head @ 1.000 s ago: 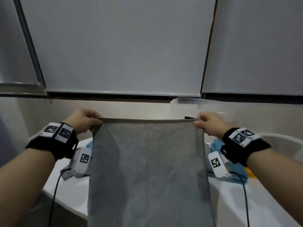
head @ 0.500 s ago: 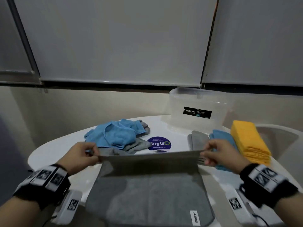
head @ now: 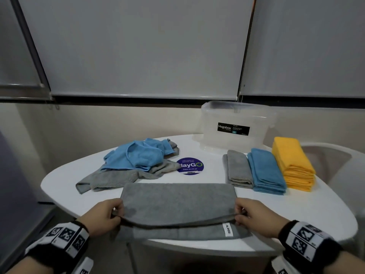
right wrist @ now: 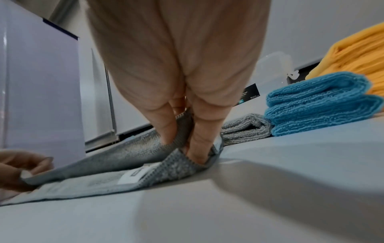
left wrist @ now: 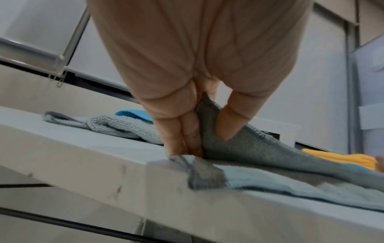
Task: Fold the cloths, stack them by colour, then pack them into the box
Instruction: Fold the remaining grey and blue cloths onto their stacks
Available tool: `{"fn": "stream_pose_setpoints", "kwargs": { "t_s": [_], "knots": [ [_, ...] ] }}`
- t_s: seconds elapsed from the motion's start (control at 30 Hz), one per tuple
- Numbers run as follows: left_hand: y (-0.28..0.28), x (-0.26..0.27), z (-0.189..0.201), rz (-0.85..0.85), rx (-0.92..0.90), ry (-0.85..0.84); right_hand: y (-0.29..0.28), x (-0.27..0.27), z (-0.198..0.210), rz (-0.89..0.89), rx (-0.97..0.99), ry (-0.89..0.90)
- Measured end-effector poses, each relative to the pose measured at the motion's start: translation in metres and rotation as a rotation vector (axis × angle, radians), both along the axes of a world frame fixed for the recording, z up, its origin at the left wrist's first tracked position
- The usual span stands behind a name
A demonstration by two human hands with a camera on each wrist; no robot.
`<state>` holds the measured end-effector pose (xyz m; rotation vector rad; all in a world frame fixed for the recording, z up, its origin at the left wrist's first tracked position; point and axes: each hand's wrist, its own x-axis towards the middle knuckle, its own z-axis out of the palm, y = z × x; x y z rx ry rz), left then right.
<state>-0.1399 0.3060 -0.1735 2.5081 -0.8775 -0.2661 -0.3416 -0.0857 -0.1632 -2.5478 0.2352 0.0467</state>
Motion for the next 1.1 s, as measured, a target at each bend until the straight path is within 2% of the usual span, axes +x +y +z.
{"fn": "stream_pose_setpoints", "kwargs": {
  "t_s": [0.1, 0.23, 0.47, 0.87, 1.1],
  "knots": [
    [-0.018, 0.011, -0.002, 0.085, -0.006, -0.025, -0.01, 0.022, -0.003, -0.019, -0.129, -0.028],
    [-0.023, 0.023, -0.002, 0.128, -0.064, 0.054, -0.017, 0.035, -0.003, 0.009, -0.197, -0.021],
    [-0.013, 0.022, -0.007, 0.071, -0.084, 0.035, -0.021, 0.027, -0.006, 0.078, -0.243, 0.009],
    [-0.01, 0.017, -0.012, -0.135, 0.108, -0.119, -0.014, 0.024, -0.001, 0.173, -0.389, 0.126],
    [-0.019, 0.018, -0.012, -0.118, 0.143, -0.158, -0.006, 0.026, -0.007, 0.181, -0.484, 0.121]
  ]
}}
